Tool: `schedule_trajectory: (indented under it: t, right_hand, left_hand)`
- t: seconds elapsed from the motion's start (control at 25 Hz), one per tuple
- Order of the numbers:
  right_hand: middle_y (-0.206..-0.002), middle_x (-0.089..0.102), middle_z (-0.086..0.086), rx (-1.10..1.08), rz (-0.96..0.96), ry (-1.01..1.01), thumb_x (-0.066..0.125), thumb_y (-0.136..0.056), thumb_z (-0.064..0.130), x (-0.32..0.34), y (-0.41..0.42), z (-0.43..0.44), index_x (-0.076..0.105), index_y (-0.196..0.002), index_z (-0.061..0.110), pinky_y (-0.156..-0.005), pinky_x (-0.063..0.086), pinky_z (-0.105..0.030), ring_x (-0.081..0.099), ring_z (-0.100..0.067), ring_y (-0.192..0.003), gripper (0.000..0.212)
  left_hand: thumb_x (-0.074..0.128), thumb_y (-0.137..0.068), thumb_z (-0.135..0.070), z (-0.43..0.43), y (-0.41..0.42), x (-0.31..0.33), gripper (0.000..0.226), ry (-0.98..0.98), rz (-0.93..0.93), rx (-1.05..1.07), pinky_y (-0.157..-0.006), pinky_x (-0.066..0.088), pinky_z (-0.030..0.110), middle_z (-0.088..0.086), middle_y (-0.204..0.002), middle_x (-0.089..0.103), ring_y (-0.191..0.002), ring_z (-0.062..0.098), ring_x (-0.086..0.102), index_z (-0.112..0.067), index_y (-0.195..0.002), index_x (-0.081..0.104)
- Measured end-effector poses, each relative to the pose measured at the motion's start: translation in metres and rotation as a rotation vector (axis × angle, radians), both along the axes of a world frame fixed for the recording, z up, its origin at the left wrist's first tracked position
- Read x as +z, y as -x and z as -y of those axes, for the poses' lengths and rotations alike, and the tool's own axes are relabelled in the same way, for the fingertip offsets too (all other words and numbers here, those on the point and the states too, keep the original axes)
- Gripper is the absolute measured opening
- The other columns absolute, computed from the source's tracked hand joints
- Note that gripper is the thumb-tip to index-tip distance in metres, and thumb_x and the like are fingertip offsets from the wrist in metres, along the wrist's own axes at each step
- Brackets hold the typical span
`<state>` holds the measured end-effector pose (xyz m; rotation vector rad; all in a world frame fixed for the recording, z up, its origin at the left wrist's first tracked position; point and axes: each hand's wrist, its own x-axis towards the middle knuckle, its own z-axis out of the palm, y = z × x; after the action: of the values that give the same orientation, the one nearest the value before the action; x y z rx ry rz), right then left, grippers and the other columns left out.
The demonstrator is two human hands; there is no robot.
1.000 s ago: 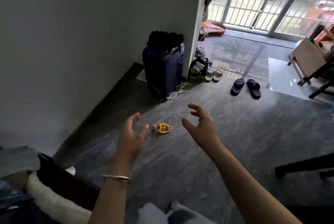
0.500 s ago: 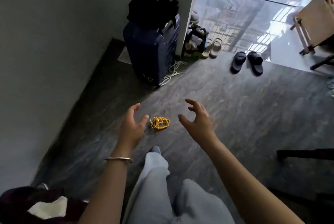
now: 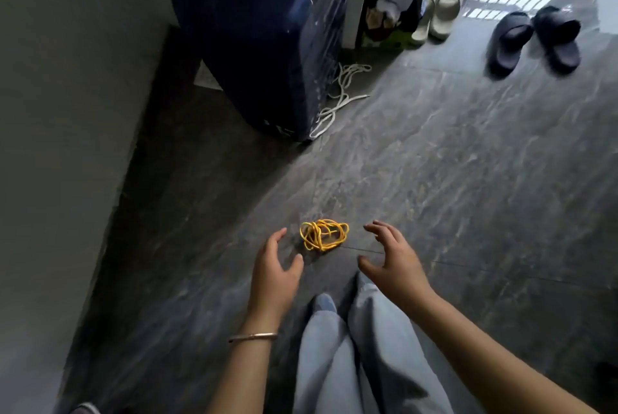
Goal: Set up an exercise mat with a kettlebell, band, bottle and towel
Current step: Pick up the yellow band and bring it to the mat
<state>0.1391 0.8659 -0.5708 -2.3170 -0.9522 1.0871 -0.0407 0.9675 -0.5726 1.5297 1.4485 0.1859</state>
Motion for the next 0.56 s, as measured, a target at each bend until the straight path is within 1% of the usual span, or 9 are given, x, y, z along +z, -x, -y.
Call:
schedule_trajectory:
  t: [0.08,0.12,0.24,0.36,0.48,0.56]
  right_hand:
    - [-0.145,0.036,0.005,0.075,0.007,0.071,0.068,-0.079,0.029,-0.072,-0.003,-0.009,0.044,-0.133,0.026,-0.098,0.043,-0.031,0.044,-0.015,-0.126,0.059]
    - [-0.146,0.035,0.004,0.122,0.022,0.1,0.067,-0.079,0.03,-0.11,-0.005,-0.012,0.043,-0.134,0.025,-0.098,0.043,-0.032,0.043,-0.016,-0.127,0.06]
    - [-0.147,0.033,-0.003,0.271,0.089,0.166,0.067,-0.076,0.033,-0.224,-0.012,-0.023,0.043,-0.134,0.023,-0.101,0.041,-0.038,0.039,-0.025,-0.131,0.063]
    - [-0.148,0.032,-0.006,0.264,0.131,0.215,0.069,-0.074,0.037,-0.319,-0.018,-0.032,0.044,-0.132,0.025,-0.101,0.04,-0.044,0.038,-0.031,-0.13,0.064]
    - [-0.151,0.029,-0.003,0.284,0.165,0.258,0.068,-0.074,0.042,-0.405,-0.021,-0.038,0.041,-0.134,0.027,-0.101,0.04,-0.048,0.036,-0.032,-0.131,0.068]
    - [-0.155,0.022,0.0,0.342,0.179,0.281,0.065,-0.075,0.05,-0.453,-0.015,-0.038,0.032,-0.14,0.031,-0.101,0.037,-0.05,0.03,-0.032,-0.135,0.075]
  left_hand:
    - [0.064,-0.083,-0.009,-0.007,-0.007,-0.063,0.051,0.017,-0.044,-0.027,-0.1,0.029,0.017,0.003,-0.136,0.05,-0.128,0.017,0.044,-0.014,-0.13,0.047]
    - [0.064,-0.082,-0.009,-0.009,-0.01,-0.098,0.051,0.023,-0.061,-0.048,-0.1,0.028,0.016,0.003,-0.136,0.05,-0.128,0.016,0.044,-0.014,-0.131,0.047]
    - [0.064,-0.08,-0.007,-0.013,-0.021,-0.203,0.053,0.036,-0.107,-0.105,-0.103,0.027,0.018,0.005,-0.136,0.05,-0.128,0.019,0.044,-0.014,-0.13,0.049]
    - [0.065,-0.077,-0.007,-0.012,-0.031,-0.294,0.059,0.06,-0.151,-0.195,-0.11,0.023,0.024,0.007,-0.142,0.042,-0.134,0.021,0.036,-0.014,-0.132,0.047]
    - [0.067,-0.075,-0.012,-0.011,-0.04,-0.38,0.073,0.033,-0.292,-0.31,-0.115,0.007,0.026,0.008,-0.152,0.027,-0.142,0.023,0.02,-0.013,-0.14,0.034]
    - [0.07,-0.074,-0.017,-0.013,-0.043,-0.427,0.087,0.03,-0.392,-0.387,-0.117,0.001,0.031,0.009,-0.156,0.015,-0.144,0.025,0.008,-0.016,-0.146,0.021]
